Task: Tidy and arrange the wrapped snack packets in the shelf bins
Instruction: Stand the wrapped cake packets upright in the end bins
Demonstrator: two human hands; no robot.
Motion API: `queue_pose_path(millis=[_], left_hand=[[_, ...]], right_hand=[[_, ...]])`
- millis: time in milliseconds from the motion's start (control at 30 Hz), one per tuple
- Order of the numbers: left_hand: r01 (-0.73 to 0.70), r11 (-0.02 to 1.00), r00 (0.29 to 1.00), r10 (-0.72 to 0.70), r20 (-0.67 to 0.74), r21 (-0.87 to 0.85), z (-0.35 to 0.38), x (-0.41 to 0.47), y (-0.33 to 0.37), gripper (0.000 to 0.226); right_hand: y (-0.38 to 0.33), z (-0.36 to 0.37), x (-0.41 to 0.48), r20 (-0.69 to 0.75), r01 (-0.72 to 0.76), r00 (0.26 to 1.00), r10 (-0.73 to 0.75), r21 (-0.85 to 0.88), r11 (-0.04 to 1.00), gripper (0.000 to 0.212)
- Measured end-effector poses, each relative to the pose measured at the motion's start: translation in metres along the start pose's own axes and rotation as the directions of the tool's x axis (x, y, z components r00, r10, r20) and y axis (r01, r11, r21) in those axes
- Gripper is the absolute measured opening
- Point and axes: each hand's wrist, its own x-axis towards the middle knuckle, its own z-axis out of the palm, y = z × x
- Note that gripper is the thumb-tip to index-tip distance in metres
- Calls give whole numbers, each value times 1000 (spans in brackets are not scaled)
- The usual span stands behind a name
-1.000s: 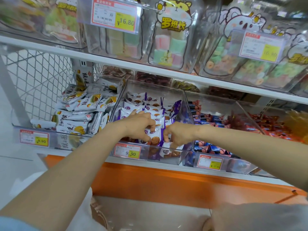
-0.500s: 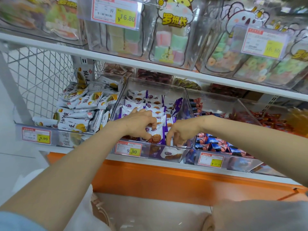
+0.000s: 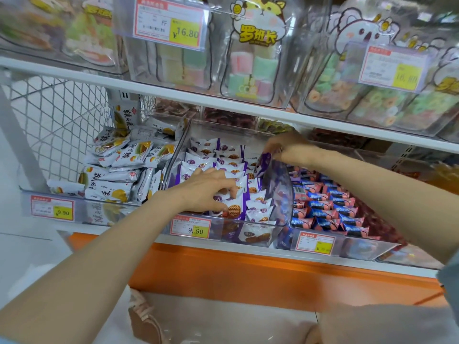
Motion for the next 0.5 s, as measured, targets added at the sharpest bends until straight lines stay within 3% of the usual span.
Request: queue_pose_path(millis=[100,233,367,500], left_hand=[[11,999,1000,-11,6,-38,1,1,-3,26],[23,977,994,-44,-96,-210,-6,2,-8,22],[126,972,939,-182,-291,-200,-19,-1,-21,17],[190,978,934,-208,-292,-90,-20,-4,-33,19]], right_hand=[[-1,13,13,154,43,988,-14,-190,981,47],[-11,38,39,311,41,939,147,-525,850,66],[-11,54,51,242,33,952,187,-690,723,50],[-13,49,48,160,34,981,107,-693,720,30]])
